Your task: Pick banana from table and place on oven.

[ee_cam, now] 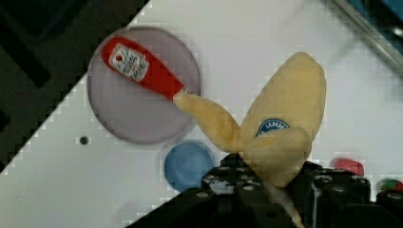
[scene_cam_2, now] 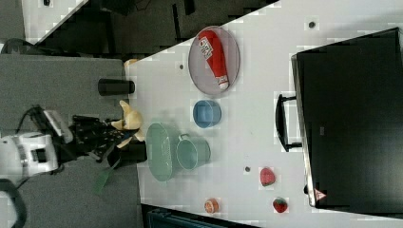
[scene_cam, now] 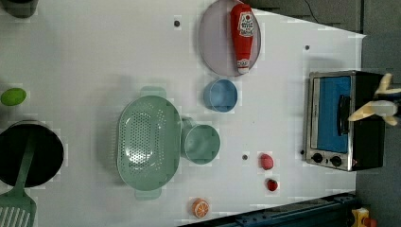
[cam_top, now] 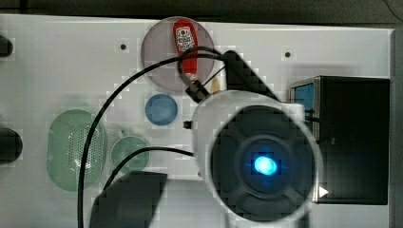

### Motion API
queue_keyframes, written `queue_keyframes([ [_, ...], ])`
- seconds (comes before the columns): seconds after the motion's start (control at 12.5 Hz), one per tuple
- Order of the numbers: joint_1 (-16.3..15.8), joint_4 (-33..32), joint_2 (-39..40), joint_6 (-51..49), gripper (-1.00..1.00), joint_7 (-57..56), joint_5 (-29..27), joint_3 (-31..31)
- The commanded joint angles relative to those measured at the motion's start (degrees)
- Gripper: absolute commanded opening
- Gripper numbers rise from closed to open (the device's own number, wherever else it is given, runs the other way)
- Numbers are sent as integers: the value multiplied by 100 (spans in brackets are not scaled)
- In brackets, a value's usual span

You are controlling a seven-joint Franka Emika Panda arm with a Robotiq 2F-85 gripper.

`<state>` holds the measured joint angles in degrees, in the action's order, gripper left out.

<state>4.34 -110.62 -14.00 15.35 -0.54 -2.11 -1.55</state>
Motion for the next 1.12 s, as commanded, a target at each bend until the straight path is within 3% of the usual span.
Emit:
queue_keyframes([
  [0.08,355,-56,539,-276,-53,-475,188,975],
  [0.48,406,392,1553,357,-53,-2441,356,2354],
  [0.88,413,843,2632,883,-53,-3630,357,3042],
  [0.96,413,882,2777,952,-44,-3713,357,3107],
  [1.12,416,891,2926,1187,-1,-3941,357,3142],
])
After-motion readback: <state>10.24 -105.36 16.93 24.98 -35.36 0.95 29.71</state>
